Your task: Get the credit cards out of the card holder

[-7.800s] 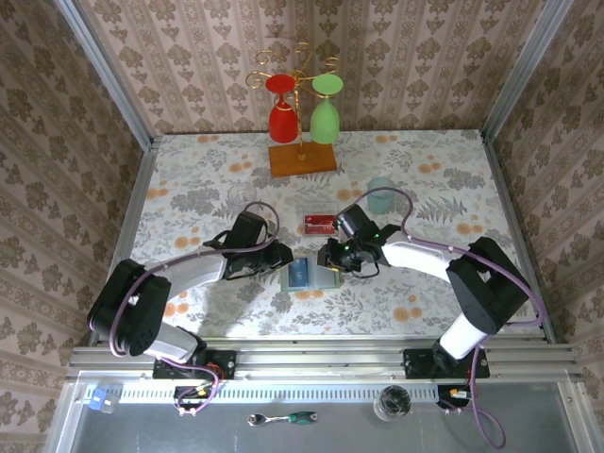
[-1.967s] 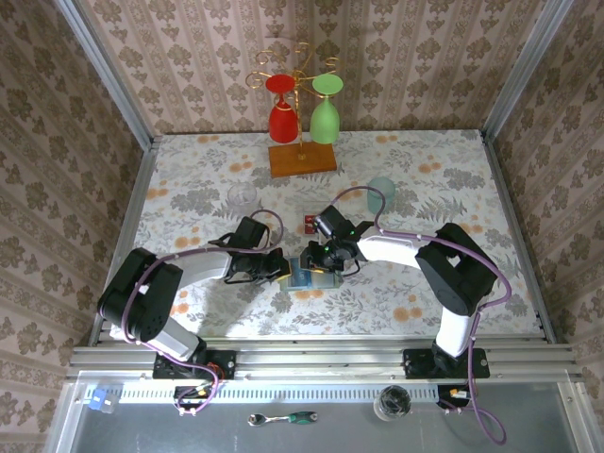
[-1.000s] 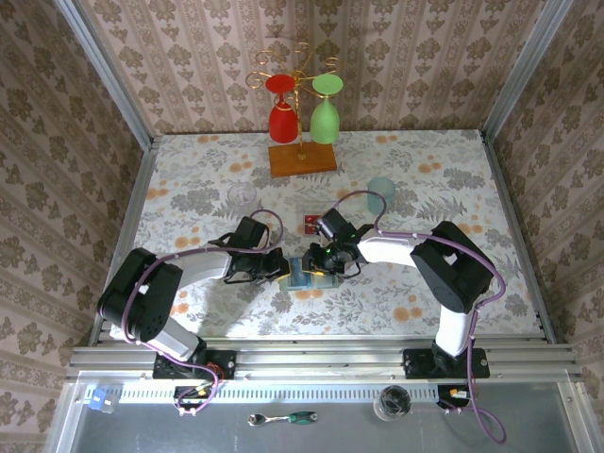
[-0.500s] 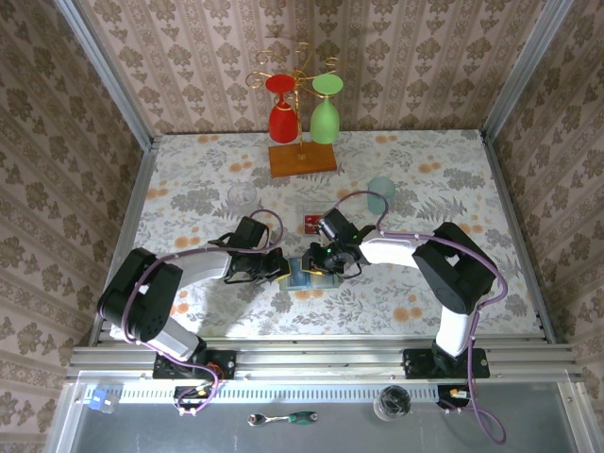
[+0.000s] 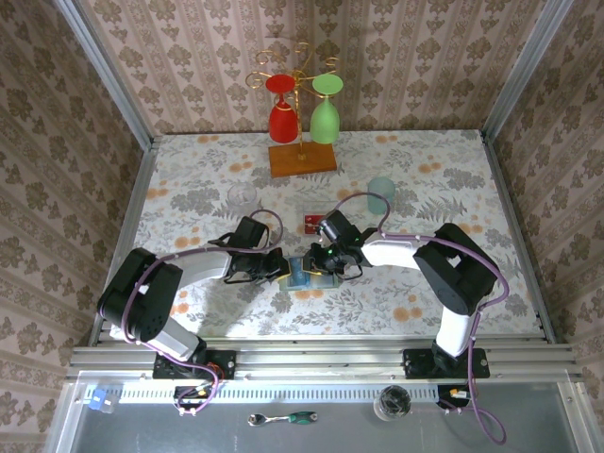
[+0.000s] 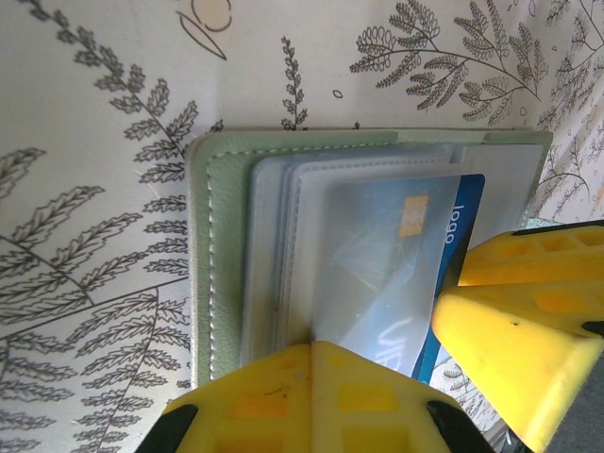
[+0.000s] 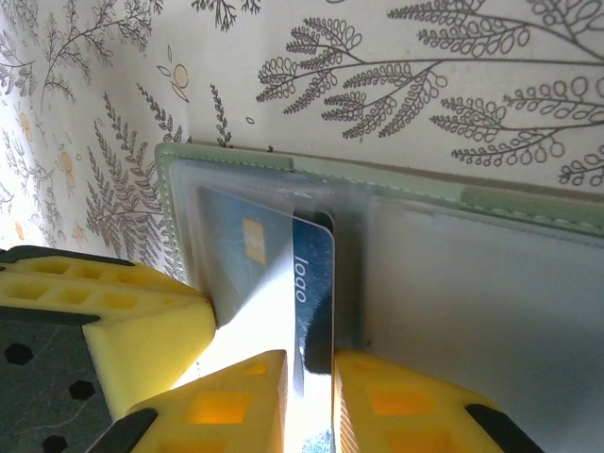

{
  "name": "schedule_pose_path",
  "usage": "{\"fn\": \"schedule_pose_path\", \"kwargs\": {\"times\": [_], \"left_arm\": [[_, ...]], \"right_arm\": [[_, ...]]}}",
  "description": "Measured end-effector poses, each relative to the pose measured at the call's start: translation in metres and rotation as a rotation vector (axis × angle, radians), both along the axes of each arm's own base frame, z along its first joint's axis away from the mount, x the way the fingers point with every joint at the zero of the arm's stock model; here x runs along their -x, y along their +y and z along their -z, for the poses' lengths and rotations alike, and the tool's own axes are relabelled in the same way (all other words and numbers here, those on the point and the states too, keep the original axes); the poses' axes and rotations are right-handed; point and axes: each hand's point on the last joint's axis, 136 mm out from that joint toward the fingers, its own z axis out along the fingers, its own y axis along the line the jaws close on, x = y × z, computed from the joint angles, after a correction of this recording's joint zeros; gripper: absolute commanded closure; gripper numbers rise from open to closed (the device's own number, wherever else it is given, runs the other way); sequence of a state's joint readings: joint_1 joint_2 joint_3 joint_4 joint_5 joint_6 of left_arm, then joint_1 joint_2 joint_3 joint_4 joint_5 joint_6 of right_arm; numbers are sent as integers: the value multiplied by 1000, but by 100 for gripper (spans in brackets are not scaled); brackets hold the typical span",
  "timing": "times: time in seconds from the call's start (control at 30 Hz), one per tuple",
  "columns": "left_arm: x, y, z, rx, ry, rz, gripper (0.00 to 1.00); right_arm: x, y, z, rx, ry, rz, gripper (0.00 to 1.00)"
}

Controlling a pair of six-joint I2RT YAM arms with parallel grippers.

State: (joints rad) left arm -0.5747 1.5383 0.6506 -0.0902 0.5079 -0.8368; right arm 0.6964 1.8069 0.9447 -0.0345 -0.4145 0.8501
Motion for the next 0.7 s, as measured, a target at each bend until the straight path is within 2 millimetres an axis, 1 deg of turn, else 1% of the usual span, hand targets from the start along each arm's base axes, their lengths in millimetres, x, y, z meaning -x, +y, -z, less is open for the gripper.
{"fn": "schedule_pose_path", "kwargs": {"times": [0.1, 0.7], "left_arm": [[0, 0, 0, 0, 1, 0, 100], [-1, 4, 0, -12, 12, -13, 100]], "right_arm": [[2, 0, 1, -6, 5, 0, 85], [0, -6, -4, -26, -4, 18, 90]]}}
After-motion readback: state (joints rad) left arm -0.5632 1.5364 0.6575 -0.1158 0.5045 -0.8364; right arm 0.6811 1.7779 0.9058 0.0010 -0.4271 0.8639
